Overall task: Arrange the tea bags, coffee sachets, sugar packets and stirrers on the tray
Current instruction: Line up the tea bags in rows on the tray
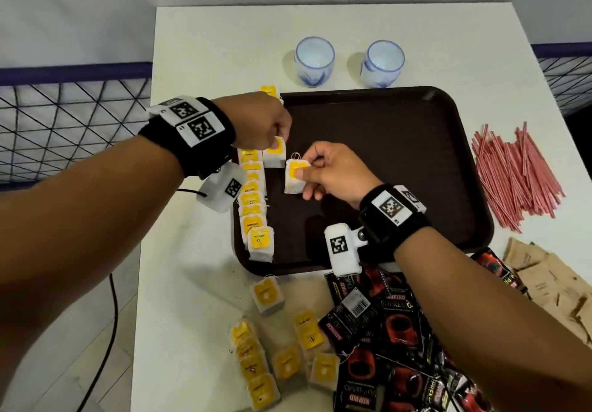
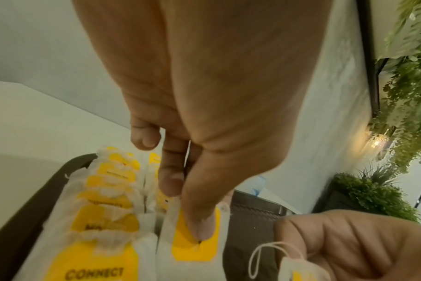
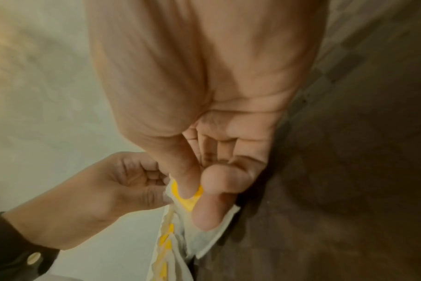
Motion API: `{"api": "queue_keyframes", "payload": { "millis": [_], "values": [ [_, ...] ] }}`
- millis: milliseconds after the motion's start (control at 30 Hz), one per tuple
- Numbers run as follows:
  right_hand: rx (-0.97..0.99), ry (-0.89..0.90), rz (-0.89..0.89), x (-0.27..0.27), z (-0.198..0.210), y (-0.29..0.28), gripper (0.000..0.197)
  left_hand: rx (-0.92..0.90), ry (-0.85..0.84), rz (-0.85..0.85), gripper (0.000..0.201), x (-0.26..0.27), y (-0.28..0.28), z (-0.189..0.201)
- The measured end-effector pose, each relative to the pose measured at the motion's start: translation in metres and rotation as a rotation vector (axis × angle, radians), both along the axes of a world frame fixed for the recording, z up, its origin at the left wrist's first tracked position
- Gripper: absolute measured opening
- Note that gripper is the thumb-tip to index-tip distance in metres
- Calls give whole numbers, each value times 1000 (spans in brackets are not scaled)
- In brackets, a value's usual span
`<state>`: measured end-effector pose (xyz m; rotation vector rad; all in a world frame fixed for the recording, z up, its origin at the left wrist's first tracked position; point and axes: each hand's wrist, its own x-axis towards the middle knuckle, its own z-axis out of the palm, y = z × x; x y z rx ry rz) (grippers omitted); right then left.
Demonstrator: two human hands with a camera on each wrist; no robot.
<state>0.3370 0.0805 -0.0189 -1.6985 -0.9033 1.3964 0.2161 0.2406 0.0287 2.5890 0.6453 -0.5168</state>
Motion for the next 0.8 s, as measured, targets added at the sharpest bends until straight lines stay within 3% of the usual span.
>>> {"api": "queue_keyframes", "payload": {
  "millis": [233, 433, 800],
  "values": [
    [22, -27, 7, -2, 1, 18, 14, -27, -137, 141, 23, 1, 7, 0],
    [20, -32, 0, -6, 2, 30, 14, 3, -195, 143, 16, 2, 10, 0],
    [32, -106, -30, -7, 1, 49, 16, 18, -193, 120, 21, 1, 21, -3]
  ]
}}
